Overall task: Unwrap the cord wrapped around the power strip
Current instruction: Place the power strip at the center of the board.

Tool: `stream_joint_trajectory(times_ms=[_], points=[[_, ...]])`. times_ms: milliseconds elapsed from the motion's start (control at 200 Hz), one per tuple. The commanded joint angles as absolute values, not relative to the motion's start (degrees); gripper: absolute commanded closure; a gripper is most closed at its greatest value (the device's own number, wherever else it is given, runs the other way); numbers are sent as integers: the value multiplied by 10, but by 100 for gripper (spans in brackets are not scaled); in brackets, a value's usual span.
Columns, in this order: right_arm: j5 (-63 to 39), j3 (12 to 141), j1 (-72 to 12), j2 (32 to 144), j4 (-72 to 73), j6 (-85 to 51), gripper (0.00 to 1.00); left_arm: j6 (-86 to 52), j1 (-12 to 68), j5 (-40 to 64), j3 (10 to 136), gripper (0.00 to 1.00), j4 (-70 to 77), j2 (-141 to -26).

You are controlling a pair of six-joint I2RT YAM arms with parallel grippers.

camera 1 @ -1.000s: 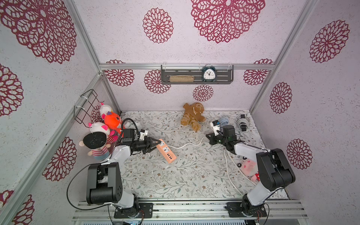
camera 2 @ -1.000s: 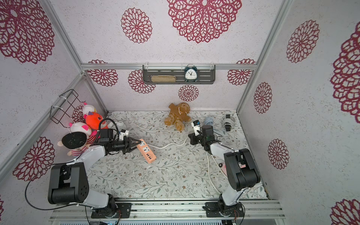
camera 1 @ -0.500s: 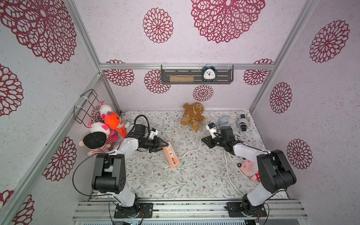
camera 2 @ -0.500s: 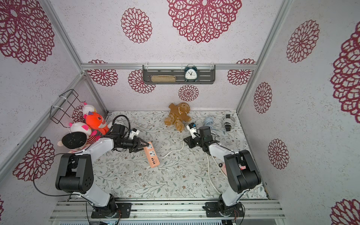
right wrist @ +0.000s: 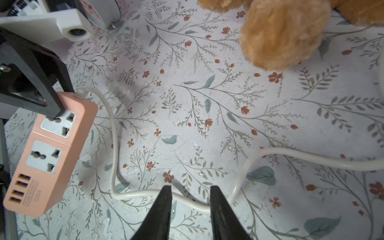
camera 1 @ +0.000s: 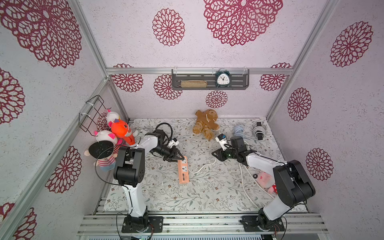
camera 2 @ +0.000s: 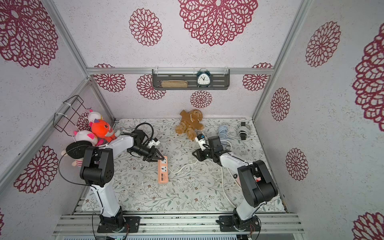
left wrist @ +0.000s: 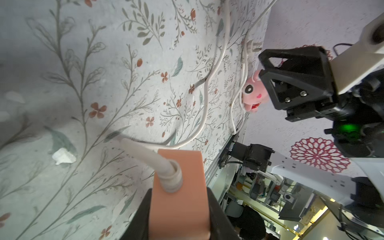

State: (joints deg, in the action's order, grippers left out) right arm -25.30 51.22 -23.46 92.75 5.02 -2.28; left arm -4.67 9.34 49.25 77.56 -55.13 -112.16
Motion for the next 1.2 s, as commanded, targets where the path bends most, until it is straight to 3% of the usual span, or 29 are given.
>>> stream_joint_trajectory(times_ms=[0,120,430,645,760,876,906,986,1196], points=[[-225,510,-248,902,44,-6,65,-4,101,419,793,80,-586,-1120],[-225,513,-250,907,44,-4,65,-2,103,375,794,50,-589,-1141],[-214,516,-250,903,35,-1,65,4,102,262,811,0,-597,-1095],[-157,522,-257,897,-4,30,62,-138,143,17,857,2,-648,-1019],[-128,520,-258,892,-6,48,58,-266,206,-24,816,7,-627,-974],[-107,538,-258,901,-22,56,57,-404,268,-69,769,6,-584,-947],[-104,543,-258,905,-23,56,56,-437,278,-78,761,0,-570,-944],[-96,554,-258,915,-27,51,52,-511,305,-98,736,3,-518,-937],[-96,550,-259,908,-21,50,48,-612,363,-166,720,3,-484,-967]])
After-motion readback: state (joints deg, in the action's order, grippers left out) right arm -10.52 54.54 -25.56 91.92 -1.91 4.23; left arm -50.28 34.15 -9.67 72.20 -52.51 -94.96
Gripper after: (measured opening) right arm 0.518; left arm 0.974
